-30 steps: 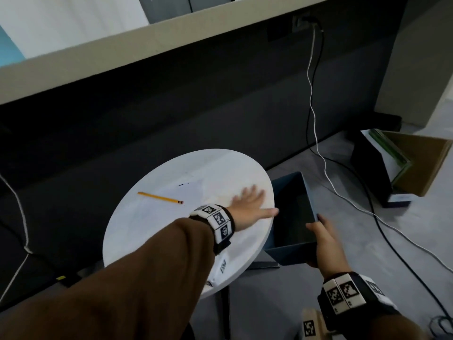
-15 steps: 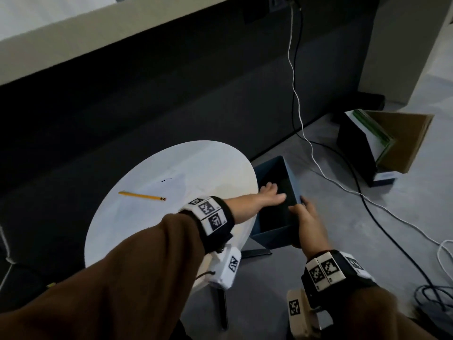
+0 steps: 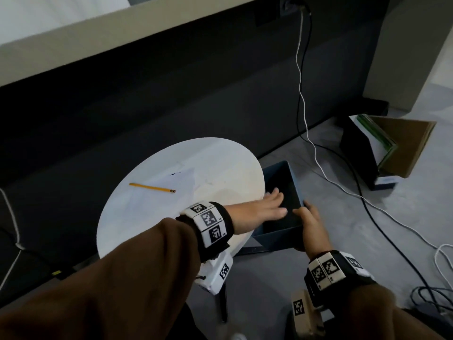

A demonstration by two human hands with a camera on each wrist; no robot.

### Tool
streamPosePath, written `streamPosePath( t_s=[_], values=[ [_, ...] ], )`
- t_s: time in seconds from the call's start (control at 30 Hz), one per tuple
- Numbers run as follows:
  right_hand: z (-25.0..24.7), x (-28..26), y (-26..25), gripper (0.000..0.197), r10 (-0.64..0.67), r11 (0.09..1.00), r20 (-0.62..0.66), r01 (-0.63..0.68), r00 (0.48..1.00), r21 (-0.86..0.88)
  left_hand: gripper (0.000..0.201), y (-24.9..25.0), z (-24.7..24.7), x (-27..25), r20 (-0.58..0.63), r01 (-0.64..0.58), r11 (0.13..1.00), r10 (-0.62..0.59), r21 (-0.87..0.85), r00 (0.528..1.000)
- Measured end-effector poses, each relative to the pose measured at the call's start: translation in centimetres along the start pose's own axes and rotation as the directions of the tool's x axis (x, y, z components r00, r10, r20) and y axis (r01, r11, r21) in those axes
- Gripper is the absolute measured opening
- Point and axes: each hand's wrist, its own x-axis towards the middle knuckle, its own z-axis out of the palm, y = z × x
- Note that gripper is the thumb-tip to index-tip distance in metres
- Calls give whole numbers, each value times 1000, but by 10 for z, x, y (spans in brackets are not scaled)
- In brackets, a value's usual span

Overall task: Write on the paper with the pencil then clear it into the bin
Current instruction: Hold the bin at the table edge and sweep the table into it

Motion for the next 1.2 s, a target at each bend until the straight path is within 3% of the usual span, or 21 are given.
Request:
streamPosePath(
  t_s=[0.07, 0.13, 0.2, 0.3, 0.37, 0.47, 0.53, 0.6, 0.67, 0.77, 0.8, 0.87, 0.93, 1.0, 1.07, 1.13, 1.2],
  values=[
    [-2, -2, 2, 79, 5, 1000, 3, -5, 1000, 4, 60, -14, -12, -3, -133, 48, 997, -40, 57, 990],
    [-4, -2, 3, 68, -5, 1000, -6, 5, 1000, 5, 66, -34, -19, -3, -252, 221, 972, -195, 81, 948],
    [-5, -1, 4, 56, -10, 1000, -16, 10, 1000, -6, 72, -48, -9, -4, -241, 309, 935, -264, 172, 934],
    [-3, -5, 1, 68, -6, 1000, -9, 6, 1000, -30, 70, -45, 18, -10, -88, 144, 945, -123, 293, 988],
    [-1, -7, -1, 76, 4, 999, -12, -5, 1000, -43, 61, -36, 23, -17, -15, 7, 983, -5, 182, 1000],
    [-2, -10, -2, 72, 8, 1000, -24, -9, 1000, -22, 57, -34, 16, -26, -118, -55, 996, 64, 77, 991],
    [-4, -11, 0, 69, 12, 1000, -31, -12, 999, -17, 58, -41, 12, -24, -239, 54, 984, -11, 172, 971],
    [-7, -14, 1, 70, 24, 999, -19, -24, 1000, -31, 66, -46, 16, -22, -323, 244, 950, -174, 193, 930],
    [-8, -15, 2, 72, 27, 999, -23, -28, 999, -27, 75, -44, 30, -22, -249, 264, 925, -197, 274, 948],
    [-9, -15, 3, 76, 18, 1000, -28, -19, 999, -24, 76, -27, 57, -33, -2, 19, 940, -20, 340, 1000],
    [-9, -16, 4, 76, 21, 1000, -25, -21, 999, -20, 74, -25, 59, -39, 8, -12, 954, 11, 299, 1000],
    [-9, -18, 6, 73, 29, 999, -19, -30, 999, -22, 72, -37, 49, -44, -129, 66, 971, -36, 229, 991],
    [-9, -19, 11, 68, 25, 999, -19, -25, 1000, -25, 74, -61, 35, -47, -297, 257, 945, -192, 200, 935],
    [-9, -21, 13, 68, 33, 999, -14, -33, 999, -24, 80, -78, 34, -47, -357, 398, 894, -310, 207, 881],
    [-7, -24, 14, 69, 49, 999, -11, -49, 999, -18, 85, -68, 47, -46, -274, 319, 907, -245, 275, 930],
    [-4, -26, 14, 76, 68, 998, -6, -68, 998, -10, 83, -42, 61, -44, -139, 126, 950, -90, 284, 986],
    [-3, -27, 15, 82, 86, 996, 9, -86, 996, -21, 78, -28, 64, -41, -106, 18, 970, 8, 244, 994]
  ],
)
